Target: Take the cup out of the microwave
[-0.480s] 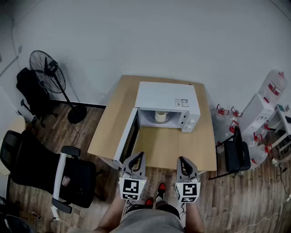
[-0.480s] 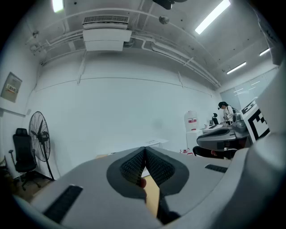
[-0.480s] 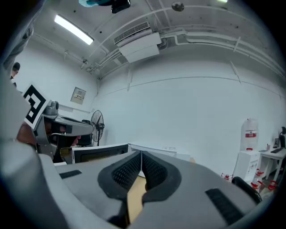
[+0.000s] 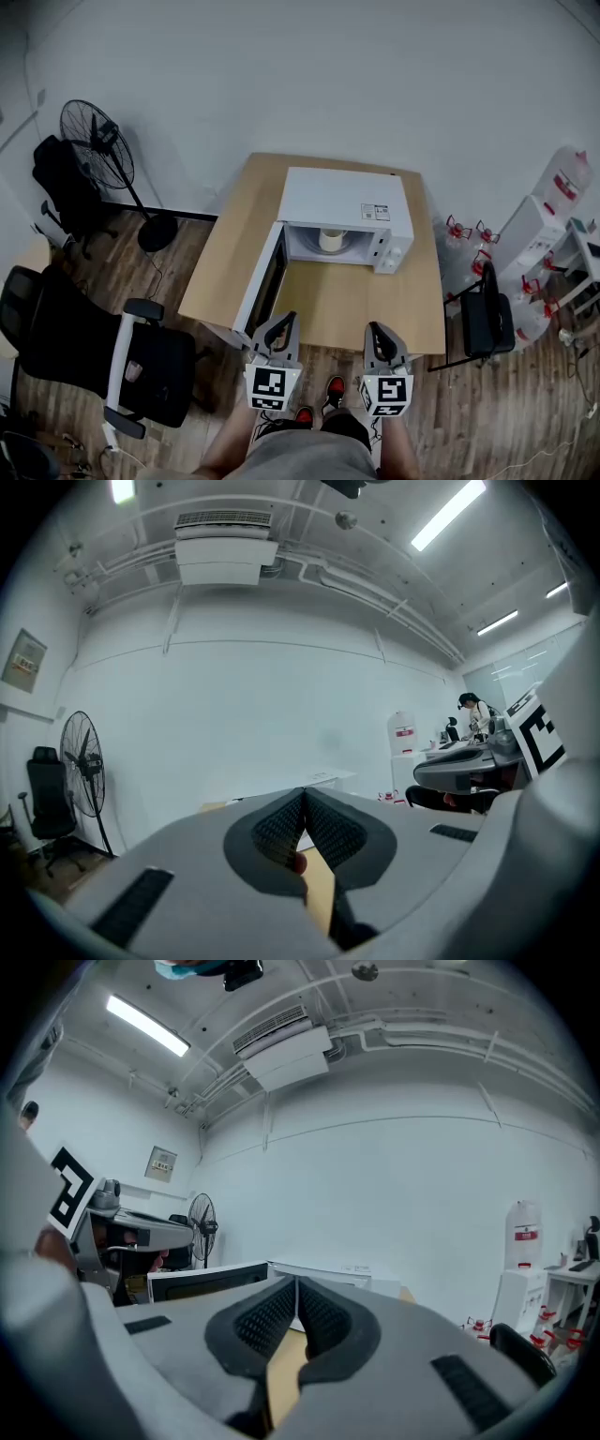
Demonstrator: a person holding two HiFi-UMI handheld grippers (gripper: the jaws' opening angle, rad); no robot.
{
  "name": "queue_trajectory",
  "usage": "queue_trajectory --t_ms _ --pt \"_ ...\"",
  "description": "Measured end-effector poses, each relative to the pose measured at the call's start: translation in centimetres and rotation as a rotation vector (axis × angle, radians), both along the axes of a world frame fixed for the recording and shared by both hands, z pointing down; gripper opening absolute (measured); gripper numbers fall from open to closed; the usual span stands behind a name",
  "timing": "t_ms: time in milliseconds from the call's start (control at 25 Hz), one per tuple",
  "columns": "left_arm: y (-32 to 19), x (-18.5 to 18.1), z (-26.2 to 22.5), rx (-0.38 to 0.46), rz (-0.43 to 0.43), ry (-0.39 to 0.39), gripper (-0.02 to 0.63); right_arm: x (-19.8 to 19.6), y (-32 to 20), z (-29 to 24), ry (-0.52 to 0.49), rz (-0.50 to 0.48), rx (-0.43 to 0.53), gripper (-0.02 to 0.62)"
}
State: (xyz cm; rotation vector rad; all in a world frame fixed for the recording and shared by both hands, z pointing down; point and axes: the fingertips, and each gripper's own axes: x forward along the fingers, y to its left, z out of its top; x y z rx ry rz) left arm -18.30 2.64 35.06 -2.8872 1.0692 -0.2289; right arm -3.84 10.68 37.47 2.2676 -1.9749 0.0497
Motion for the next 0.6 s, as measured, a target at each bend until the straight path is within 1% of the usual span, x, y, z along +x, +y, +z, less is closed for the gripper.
queue_trajectory --t_ms 280,600 --pt "-2.6 1.7 1.2 -0.021 -0.026 -0.022 0.023 1.7 -3.4 1.3 0.007 -0.032 -0.033 0.023" --pt "-7.8 5.1 3.8 -0.071 -0.092 -0.047 0.022 4.9 -10.2 4.2 -0.017 -0.117 -0.084 0.023"
